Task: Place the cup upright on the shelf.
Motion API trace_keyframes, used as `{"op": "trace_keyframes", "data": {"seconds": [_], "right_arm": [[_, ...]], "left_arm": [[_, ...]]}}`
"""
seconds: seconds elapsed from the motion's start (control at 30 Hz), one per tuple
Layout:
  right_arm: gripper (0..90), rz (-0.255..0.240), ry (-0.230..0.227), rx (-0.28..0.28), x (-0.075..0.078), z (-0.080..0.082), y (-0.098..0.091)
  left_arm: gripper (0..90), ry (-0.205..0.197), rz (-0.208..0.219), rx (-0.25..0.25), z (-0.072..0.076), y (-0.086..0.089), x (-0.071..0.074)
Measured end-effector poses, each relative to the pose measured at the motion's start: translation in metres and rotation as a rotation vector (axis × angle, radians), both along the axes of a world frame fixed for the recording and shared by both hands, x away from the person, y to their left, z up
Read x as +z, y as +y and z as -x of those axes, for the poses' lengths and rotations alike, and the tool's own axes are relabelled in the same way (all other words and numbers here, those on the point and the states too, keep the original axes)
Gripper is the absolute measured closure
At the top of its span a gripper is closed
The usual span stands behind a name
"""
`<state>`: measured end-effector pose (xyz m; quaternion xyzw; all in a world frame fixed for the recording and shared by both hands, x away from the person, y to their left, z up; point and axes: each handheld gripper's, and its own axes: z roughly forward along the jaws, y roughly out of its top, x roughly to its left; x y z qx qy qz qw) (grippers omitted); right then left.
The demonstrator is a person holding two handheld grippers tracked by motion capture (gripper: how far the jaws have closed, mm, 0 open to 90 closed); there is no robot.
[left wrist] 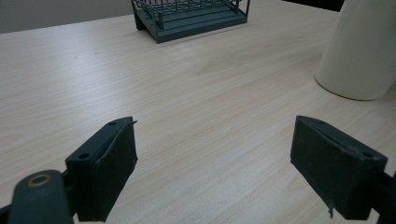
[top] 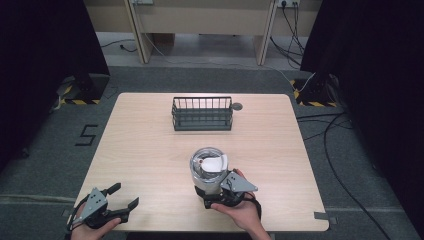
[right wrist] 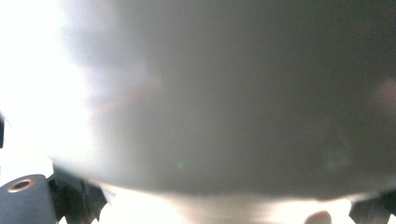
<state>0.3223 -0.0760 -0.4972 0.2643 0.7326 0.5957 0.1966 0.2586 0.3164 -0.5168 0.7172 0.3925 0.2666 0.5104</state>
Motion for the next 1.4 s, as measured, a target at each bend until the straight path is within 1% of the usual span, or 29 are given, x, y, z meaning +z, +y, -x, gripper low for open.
{"op": "trace_keyframes", "data": {"seconds": [0.4,0.43,0.47,0.57,0.6,0.77,0.87,0.93,1.0,1.3,1.4], "right_arm": [[9.8,0.004,0.009,-0.032,0.002,0.001,0.001],[9.9,-0.009,0.018,-0.045,0.003,0.001,0.001],[9.9,-0.009,0.018,-0.045,0.003,0.001,0.001],[10.0,-0.028,0.04,-0.056,0.004,-0.001,-0.001],[10.0,-0.026,0.042,-0.056,0.004,-0.001,-0.002],[10.1,-0.001,0.029,-0.066,0.006,-0.001,-0.003],[10.1,-0.005,0.03,-0.066,0.01,-0.002,-0.004],[10.1,-0.009,0.02,-0.077,0.016,-0.004,-0.007],[10.1,-0.008,0.016,-0.078,0.017,-0.005,-0.007],[10.1,-0.021,-0.001,-0.134,0.032,-0.017,-0.019],[10.2,-0.016,-0.007,-0.143,0.035,-0.02,-0.02]], "left_arm": [[14.0,0.002,0.003,0.006,0.0,0.002,0.0],[14.0,0.002,0.004,0.008,0.0,0.002,0.0],[14.0,0.002,0.004,0.008,0.0,0.002,0.0],[14.0,0.002,0.005,0.008,0.0,0.002,0.0],[14.0,0.002,0.004,0.008,0.0,0.002,0.0],[14.0,0.001,0.006,0.01,0.0,0.003,0.0],[14.0,0.001,0.007,0.011,0.0,0.003,0.0],[14.0,0.002,0.008,0.013,0.0,0.003,0.0],[14.0,0.003,0.01,0.014,0.0,0.003,0.0],[14.0,0.005,0.019,0.026,0.0,0.005,0.0],[14.0,0.005,0.021,0.026,0.0,0.005,0.0]]}}
